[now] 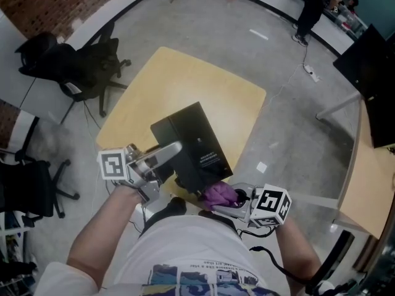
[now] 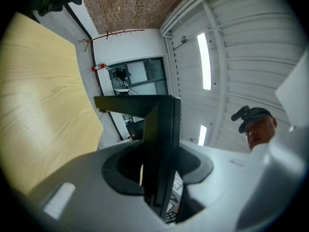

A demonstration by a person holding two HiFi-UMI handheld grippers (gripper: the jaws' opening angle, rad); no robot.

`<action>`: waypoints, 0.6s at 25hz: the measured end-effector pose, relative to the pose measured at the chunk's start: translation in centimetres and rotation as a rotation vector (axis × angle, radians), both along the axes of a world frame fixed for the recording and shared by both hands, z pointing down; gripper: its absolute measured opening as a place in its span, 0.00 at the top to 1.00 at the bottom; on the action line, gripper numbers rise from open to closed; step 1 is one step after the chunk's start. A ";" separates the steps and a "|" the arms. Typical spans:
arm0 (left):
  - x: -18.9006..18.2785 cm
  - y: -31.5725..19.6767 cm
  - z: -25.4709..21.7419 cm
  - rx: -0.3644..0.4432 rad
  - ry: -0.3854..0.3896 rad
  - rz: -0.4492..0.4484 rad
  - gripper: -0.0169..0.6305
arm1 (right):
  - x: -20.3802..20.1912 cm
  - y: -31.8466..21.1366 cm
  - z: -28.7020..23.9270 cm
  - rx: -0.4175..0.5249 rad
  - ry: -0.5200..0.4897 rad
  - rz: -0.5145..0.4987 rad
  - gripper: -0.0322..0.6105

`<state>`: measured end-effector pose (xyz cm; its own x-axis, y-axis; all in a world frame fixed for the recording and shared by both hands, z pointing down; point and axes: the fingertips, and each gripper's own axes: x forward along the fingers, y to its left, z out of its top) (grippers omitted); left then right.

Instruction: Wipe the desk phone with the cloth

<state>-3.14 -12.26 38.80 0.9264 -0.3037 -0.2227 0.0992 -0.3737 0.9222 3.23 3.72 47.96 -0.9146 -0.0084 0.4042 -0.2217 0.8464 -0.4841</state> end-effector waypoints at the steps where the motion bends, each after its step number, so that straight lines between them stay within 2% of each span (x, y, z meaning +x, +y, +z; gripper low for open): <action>1: -0.3 -0.1 0.0 -0.002 0.000 -0.006 0.69 | -0.5 0.0 -0.1 0.024 0.026 -0.021 0.79; 6: 0.1 -0.1 0.1 -0.014 -0.011 -0.017 0.69 | -0.4 -0.2 0.2 0.095 0.133 -0.077 0.79; 15: -0.8 0.2 1.6 -0.034 -0.019 0.006 0.69 | 1.8 -2.1 0.6 0.119 0.207 -0.030 0.79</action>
